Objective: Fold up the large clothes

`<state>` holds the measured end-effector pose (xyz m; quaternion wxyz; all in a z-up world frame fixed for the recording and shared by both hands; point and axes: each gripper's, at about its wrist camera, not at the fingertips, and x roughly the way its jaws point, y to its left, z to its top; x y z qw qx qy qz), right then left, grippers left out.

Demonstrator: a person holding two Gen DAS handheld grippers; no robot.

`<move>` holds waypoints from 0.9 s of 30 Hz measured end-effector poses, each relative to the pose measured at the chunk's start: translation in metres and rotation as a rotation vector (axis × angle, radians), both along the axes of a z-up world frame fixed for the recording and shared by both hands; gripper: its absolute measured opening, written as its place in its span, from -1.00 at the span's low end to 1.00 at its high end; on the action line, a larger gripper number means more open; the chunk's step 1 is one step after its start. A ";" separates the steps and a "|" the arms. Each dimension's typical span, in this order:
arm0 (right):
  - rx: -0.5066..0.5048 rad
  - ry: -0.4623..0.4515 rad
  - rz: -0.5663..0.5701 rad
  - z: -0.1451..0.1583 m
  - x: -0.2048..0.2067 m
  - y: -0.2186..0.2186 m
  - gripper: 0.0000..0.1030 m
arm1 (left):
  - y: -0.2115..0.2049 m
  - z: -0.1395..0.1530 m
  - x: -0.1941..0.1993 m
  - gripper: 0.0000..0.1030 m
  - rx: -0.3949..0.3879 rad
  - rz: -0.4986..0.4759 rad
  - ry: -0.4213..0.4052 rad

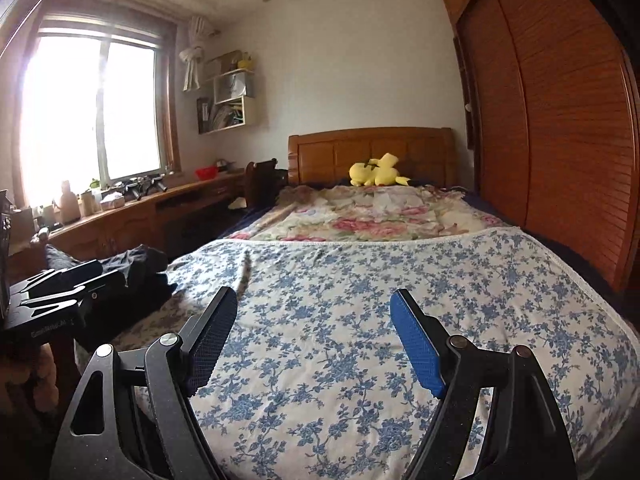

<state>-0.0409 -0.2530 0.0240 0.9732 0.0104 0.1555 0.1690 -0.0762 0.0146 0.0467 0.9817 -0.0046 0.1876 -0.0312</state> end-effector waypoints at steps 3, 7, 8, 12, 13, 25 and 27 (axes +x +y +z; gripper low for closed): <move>-0.002 -0.004 -0.001 0.000 -0.001 0.000 0.57 | 0.000 -0.001 0.000 0.15 0.000 0.000 0.001; -0.003 -0.005 -0.003 0.000 -0.002 0.000 0.57 | 0.000 -0.001 0.000 0.15 -0.003 0.002 0.001; -0.002 -0.004 -0.003 0.000 -0.002 0.001 0.57 | 0.000 -0.001 0.000 0.15 -0.003 0.002 0.002; -0.002 -0.001 -0.004 -0.002 -0.001 0.001 0.57 | 0.001 -0.002 0.000 0.15 -0.001 0.003 0.002; 0.001 0.002 -0.001 -0.002 0.000 0.001 0.57 | 0.001 -0.002 0.000 0.16 -0.002 0.003 0.002; 0.001 0.009 -0.008 -0.006 0.003 0.001 0.57 | 0.001 -0.005 -0.001 0.16 -0.007 -0.001 0.003; -0.002 0.008 -0.011 -0.006 0.003 0.002 0.57 | 0.001 -0.005 -0.001 0.16 -0.007 -0.001 0.003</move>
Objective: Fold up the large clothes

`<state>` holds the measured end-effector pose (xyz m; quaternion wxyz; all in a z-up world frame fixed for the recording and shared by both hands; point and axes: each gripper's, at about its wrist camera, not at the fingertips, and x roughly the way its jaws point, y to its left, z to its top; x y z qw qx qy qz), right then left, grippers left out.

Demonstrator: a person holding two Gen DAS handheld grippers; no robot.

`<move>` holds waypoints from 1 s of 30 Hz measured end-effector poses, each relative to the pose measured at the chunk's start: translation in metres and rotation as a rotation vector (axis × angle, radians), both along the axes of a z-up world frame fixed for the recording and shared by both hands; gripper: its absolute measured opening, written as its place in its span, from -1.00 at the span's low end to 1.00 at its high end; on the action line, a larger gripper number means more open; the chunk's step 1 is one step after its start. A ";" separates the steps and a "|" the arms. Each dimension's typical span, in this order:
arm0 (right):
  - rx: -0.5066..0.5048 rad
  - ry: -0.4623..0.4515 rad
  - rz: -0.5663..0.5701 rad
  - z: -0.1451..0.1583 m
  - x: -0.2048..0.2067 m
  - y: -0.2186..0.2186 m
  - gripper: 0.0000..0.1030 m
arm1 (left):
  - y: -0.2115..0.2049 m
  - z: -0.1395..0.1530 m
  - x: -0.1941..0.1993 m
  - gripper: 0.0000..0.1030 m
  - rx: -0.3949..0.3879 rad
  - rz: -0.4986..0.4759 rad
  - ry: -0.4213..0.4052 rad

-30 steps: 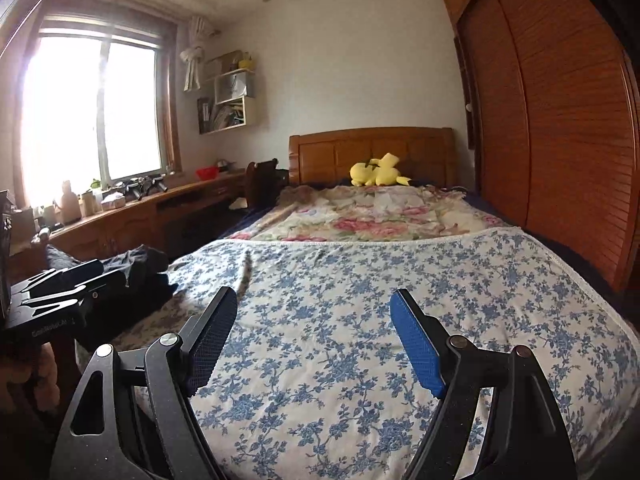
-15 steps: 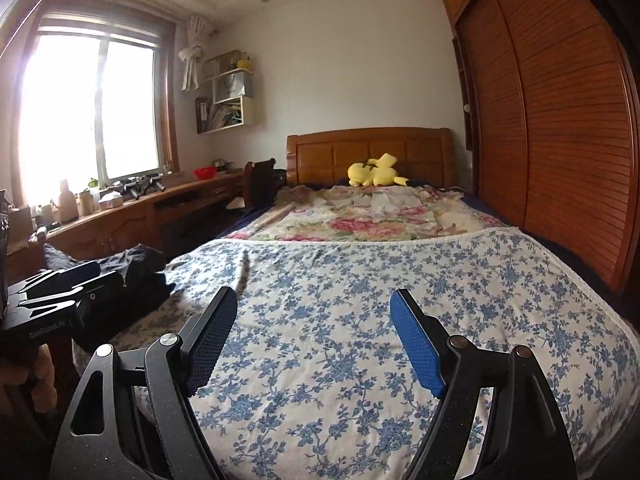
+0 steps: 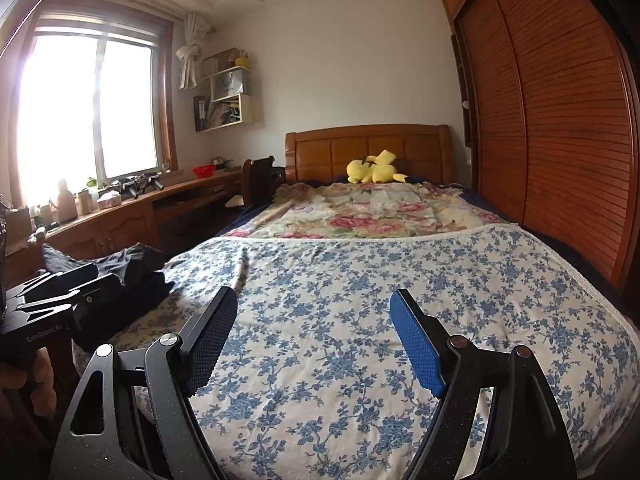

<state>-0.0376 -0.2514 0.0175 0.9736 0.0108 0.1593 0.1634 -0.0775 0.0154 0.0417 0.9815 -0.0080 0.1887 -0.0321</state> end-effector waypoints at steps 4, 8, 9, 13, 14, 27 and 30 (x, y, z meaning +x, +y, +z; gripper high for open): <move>0.000 0.000 0.000 0.000 -0.002 0.001 0.57 | 0.000 0.000 0.000 0.16 0.001 0.000 -0.001; 0.000 0.000 0.000 0.000 -0.002 0.001 0.57 | 0.000 -0.001 -0.001 0.16 -0.001 0.002 -0.002; 0.000 0.001 0.000 0.000 -0.002 0.001 0.57 | 0.001 -0.001 -0.001 0.16 -0.001 0.003 -0.002; 0.000 -0.001 0.000 0.000 -0.002 0.001 0.57 | 0.001 -0.001 -0.001 0.16 -0.002 0.003 -0.002; 0.001 -0.001 -0.001 0.000 -0.002 0.001 0.57 | 0.001 -0.001 -0.001 0.16 -0.002 0.003 -0.002; 0.000 0.000 0.000 0.000 -0.002 0.001 0.57 | 0.002 -0.002 -0.001 0.16 -0.005 0.004 0.005; 0.001 0.001 -0.001 0.000 -0.002 0.001 0.57 | 0.002 -0.002 -0.001 0.16 -0.005 0.004 0.005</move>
